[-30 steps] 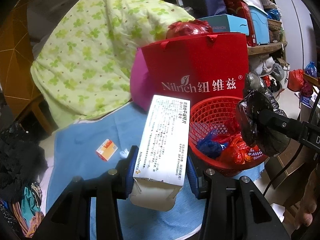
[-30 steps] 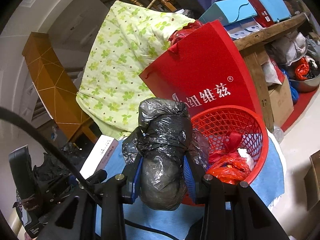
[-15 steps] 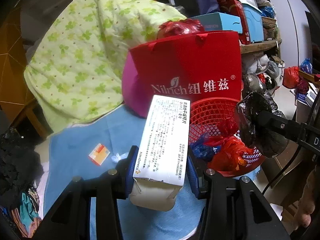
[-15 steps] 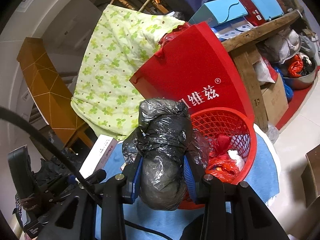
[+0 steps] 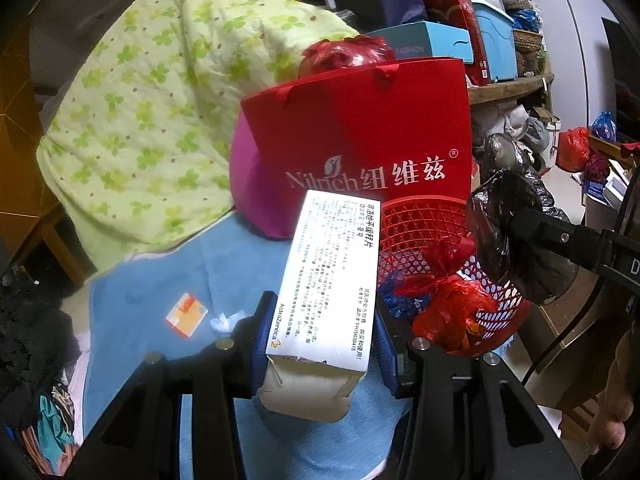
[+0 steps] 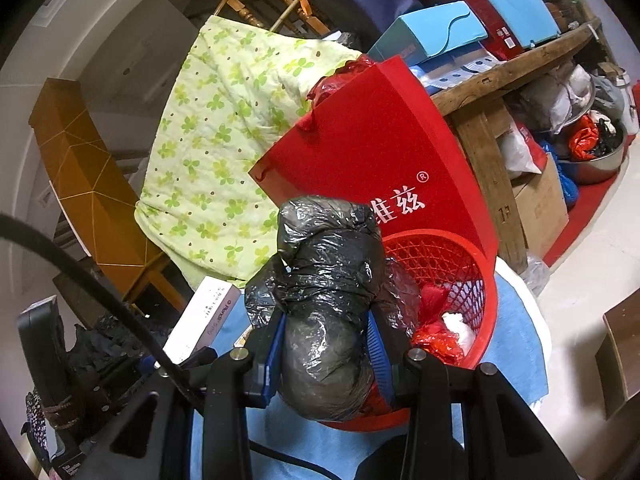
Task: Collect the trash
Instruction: 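Carry the white box and black bag with both grippers over the red mesh basket, then open both grippers over the basket to drop the white box and black bag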
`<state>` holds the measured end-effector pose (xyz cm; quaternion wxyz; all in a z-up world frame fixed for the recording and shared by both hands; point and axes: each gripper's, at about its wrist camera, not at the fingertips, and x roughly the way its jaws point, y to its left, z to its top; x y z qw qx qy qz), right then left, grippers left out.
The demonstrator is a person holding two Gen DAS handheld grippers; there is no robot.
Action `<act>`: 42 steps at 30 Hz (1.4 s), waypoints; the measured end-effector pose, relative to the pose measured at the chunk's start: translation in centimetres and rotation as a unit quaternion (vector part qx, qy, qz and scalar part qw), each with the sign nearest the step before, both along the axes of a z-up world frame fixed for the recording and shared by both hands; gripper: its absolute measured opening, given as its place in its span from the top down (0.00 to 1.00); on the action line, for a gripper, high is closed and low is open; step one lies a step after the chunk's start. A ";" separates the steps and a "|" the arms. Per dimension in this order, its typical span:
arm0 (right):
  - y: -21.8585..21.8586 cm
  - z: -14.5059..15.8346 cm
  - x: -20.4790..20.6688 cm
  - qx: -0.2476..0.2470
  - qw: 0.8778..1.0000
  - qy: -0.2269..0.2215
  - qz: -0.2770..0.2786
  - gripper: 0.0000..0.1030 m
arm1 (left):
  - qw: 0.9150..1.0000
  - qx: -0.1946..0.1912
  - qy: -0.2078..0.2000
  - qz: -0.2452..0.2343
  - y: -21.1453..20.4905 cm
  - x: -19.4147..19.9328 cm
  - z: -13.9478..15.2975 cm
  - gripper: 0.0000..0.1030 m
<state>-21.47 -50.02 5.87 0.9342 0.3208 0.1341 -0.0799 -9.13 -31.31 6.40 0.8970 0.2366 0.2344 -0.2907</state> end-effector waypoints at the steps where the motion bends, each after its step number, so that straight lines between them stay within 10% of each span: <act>1: -0.1 0.0 0.0 -0.001 1.000 0.000 -0.002 0.60 | 1.000 0.001 0.000 -0.001 -0.1 0.1 0.0 0.54; 29: -4.5 -2.8 1.2 0.052 0.997 0.025 -0.049 0.59 | 0.991 -0.015 0.111 -0.072 -3.6 2.3 -3.4 0.53; 42: -3.9 -2.9 1.2 0.050 0.997 0.023 -0.045 0.43 | 0.986 -0.060 0.147 -0.059 -0.5 4.7 -4.1 0.44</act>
